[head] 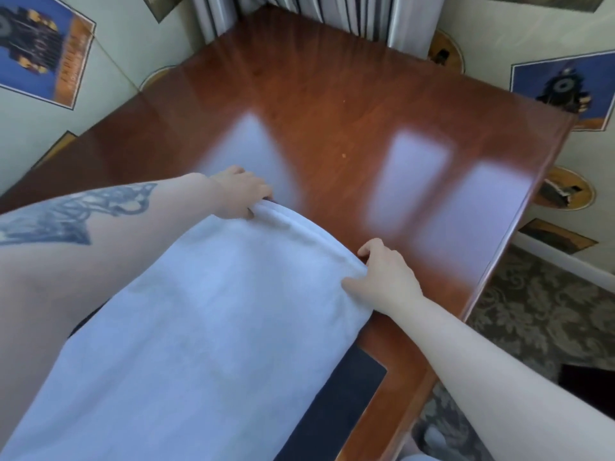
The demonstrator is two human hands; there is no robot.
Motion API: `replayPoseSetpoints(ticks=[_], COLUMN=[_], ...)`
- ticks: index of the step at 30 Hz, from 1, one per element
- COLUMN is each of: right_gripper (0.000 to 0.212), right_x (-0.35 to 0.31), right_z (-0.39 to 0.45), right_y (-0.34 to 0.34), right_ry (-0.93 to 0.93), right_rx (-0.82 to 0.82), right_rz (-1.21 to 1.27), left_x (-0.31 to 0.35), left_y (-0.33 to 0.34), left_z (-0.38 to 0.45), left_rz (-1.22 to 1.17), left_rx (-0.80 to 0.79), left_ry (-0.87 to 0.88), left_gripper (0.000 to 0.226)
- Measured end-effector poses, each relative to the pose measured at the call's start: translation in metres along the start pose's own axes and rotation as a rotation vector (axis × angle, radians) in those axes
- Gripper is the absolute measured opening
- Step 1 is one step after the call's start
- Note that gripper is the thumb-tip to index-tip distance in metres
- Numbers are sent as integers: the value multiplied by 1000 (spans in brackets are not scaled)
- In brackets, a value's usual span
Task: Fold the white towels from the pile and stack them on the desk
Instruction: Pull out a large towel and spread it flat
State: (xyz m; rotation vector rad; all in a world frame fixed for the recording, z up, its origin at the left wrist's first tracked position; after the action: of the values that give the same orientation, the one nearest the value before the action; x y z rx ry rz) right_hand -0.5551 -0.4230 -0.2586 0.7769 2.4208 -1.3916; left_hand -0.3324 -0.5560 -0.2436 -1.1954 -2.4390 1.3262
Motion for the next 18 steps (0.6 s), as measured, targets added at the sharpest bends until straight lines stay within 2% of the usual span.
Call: replayPoseSetpoints(ticks=[2,5,7,10,12,15,18], right_gripper=[24,12,11,10,11,13,20], right_x=[-2,-2,0,-5,-15,-33,-57], right_z=[2,3,2,-10,-23,-53,-95], right_y=[4,-12,-42,-88,-94,-81,-61], right_ry=[20,-2,-10,-66,-128,-232,-372], right_rx=[-118,-83,84,386,429,397,423], right_rz=[-44,7,25,5,17,47,49], left_x=[2,-2,-10,-18,-17,-12,-13], left_y=[-7,-35,-57,-79,-73,-49,-31], left_z=[-4,-9,-18,-36,-48,-77,-113], left_rz=[227,336,277,117,54,-28,-27], left_rx=[-80,14,178,388,388,384,413], left_ry=[16,-21,-86,-181,-216,-234,-237], left_gripper=[47,31,23,23,22,22,26])
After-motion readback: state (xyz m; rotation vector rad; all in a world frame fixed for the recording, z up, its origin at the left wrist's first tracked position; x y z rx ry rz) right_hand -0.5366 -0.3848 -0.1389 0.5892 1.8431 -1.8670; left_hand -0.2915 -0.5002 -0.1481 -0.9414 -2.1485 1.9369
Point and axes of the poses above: each hand's wrist, its own z-axis towards the middle knuckle, its own y-axis out of the palm, x = y × z, the point moved 10 cm from there along z, towards the middle knuckle, and after that the axes turned 3 degrees about y, right-handed, at the moved point
